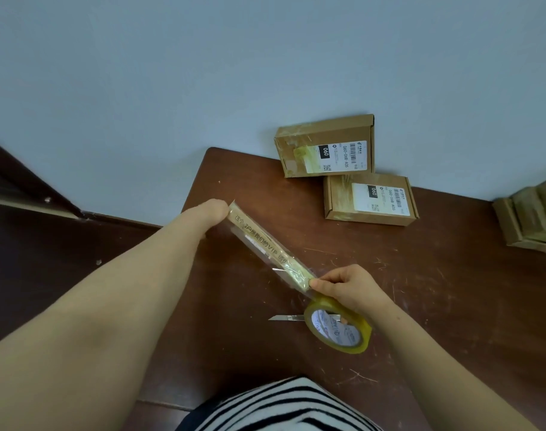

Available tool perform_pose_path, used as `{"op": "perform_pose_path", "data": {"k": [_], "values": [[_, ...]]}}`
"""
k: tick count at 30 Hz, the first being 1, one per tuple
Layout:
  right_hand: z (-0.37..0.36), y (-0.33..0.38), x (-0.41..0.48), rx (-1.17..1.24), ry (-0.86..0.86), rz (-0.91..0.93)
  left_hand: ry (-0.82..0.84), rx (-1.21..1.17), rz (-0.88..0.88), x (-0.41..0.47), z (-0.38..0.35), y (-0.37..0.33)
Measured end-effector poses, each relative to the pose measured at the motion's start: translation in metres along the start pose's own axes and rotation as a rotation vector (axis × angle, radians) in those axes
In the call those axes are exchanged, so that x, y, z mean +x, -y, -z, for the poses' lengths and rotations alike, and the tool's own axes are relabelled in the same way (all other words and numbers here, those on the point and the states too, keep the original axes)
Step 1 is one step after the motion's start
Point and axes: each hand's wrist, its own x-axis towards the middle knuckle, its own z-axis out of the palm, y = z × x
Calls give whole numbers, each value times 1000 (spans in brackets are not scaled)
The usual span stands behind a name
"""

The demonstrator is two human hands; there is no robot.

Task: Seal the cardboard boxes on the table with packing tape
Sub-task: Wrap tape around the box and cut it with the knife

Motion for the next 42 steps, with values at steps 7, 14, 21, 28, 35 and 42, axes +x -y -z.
{"op": "perform_pose_path", "data": {"k": [7,14,21,28,35,42], "values": [[9,-2,2,32,-28,8,-638,-175,-787,-1,-14,18],[14,-3,7,56,-27,2,-476,503,-1674,-19,-28,30],[16,-4,10,75,-19,2,-455,719,-1771,2,-33,26],[16,-6,12,111,-6,-7,-474,930,-1808,19,-37,22],[14,-14,16,77,-83,40,-398,898,-1761,16,-45,10],[13,-16,18,101,-62,66,-336,845,-1955,-11,-75,10]]}}
